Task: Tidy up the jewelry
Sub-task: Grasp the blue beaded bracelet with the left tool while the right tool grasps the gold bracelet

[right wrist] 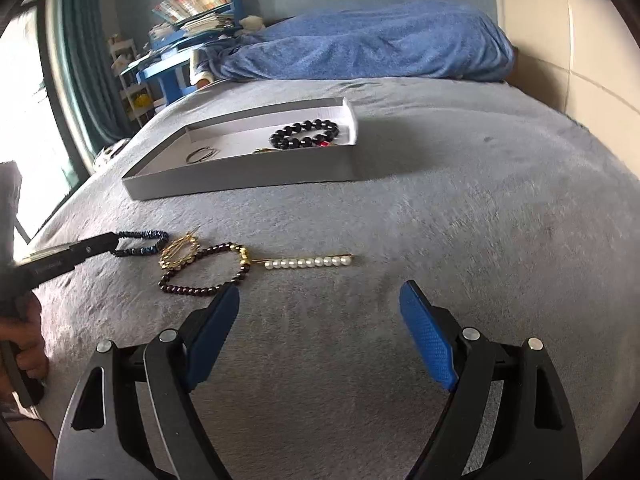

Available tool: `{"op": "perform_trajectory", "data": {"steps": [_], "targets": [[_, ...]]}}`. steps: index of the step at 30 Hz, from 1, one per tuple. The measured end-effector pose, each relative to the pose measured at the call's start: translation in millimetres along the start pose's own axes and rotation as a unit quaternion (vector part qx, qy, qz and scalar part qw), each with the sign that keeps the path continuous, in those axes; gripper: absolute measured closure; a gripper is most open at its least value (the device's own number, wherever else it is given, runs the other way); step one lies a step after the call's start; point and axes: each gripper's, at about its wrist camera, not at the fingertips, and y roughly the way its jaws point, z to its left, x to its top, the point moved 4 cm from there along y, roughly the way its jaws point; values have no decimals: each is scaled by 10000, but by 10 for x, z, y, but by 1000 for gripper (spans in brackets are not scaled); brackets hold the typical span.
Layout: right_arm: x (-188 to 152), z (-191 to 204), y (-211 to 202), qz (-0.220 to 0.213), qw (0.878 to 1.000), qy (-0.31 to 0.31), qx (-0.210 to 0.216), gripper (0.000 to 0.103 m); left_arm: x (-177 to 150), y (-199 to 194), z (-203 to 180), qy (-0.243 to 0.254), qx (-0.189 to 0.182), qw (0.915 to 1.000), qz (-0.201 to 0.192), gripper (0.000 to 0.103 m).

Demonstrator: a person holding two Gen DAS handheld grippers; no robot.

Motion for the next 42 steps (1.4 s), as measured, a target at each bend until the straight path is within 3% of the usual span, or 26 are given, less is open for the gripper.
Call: {"op": "perform_trajectory", "data": {"steps": [9,18,28,30,42], "targets": [[235,589,79,-2,9948,-900,481,22,-55,-5,45,-122,143,9998,71,95],[394,1017,418,251,9870,-1439,666,22,-82,65,129,-293,214,9990,246,92],[266,1089,689,713,9826,-1600,622,49,-86,120,163,-365,145,9986,345,91],[245,1095,697,726,9820,-1610,670,61,-79,134,163,-346,153,9986,366,90],[233,1062,502,355,9852,-1451,838,62,-43,202,134,-217,209,9987,417,88]]}}
